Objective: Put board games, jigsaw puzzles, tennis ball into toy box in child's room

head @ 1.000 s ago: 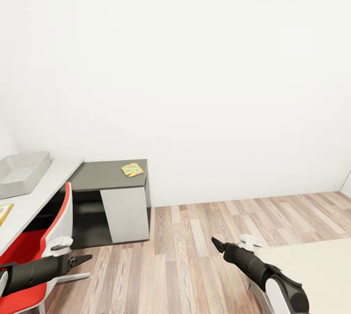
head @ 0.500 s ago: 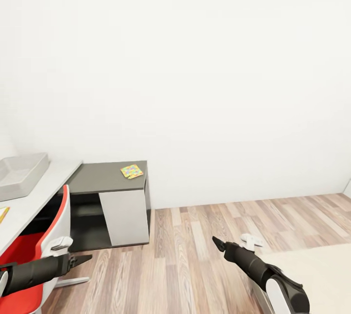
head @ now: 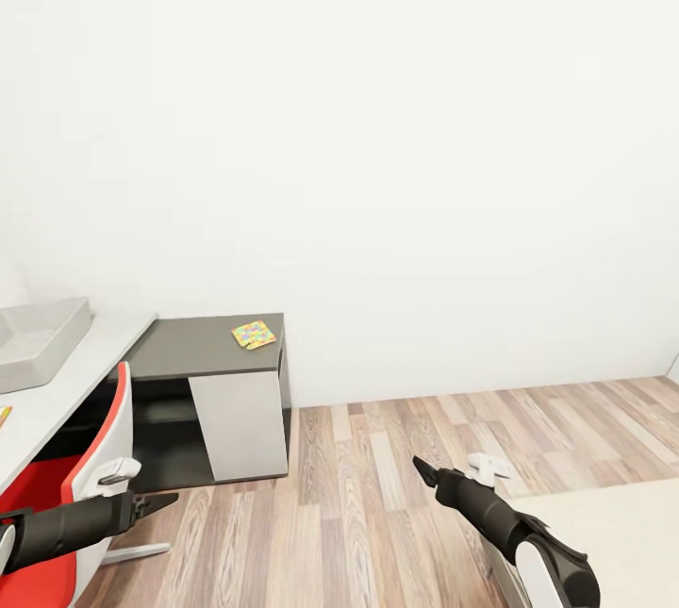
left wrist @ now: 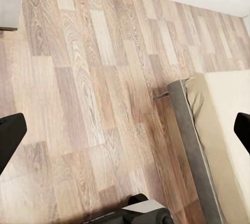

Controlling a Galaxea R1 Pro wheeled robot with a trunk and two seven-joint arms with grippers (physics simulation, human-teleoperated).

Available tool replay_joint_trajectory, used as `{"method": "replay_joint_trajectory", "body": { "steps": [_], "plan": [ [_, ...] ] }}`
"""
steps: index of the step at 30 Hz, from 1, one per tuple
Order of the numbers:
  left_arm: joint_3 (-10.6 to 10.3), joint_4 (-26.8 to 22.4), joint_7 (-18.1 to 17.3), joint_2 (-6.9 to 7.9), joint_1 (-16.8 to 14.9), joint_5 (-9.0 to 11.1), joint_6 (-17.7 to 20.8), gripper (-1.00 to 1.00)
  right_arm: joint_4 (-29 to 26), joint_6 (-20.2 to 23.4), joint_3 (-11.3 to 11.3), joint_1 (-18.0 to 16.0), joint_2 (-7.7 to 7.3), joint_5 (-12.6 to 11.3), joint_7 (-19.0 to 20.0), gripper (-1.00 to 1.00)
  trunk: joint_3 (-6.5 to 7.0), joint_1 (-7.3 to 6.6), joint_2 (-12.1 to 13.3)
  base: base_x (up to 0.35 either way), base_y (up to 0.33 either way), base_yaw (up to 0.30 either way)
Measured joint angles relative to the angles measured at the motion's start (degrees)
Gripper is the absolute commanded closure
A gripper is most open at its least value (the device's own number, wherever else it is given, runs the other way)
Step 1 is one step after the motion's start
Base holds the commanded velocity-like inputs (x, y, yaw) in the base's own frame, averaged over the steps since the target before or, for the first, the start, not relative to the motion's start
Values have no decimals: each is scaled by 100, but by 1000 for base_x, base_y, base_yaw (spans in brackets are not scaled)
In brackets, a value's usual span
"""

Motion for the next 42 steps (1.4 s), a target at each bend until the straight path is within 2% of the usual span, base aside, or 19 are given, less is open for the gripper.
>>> {"method": "replay_joint_trajectory", "body": {
  "steps": [18, 42],
  "plan": [
    [0, 1, 0, 6, 2, -3, 0, -100, 4, 47, 0, -4, 4, -13, 0, -100, -71, -1, 5, 135, 0, 0],
    [11, 2, -9, 14, 3, -1, 8, -100, 8, 62, 0, -3, -18, -19, -2, -100, -287, -1, 10, 13, 0, 0]
  ]
}}
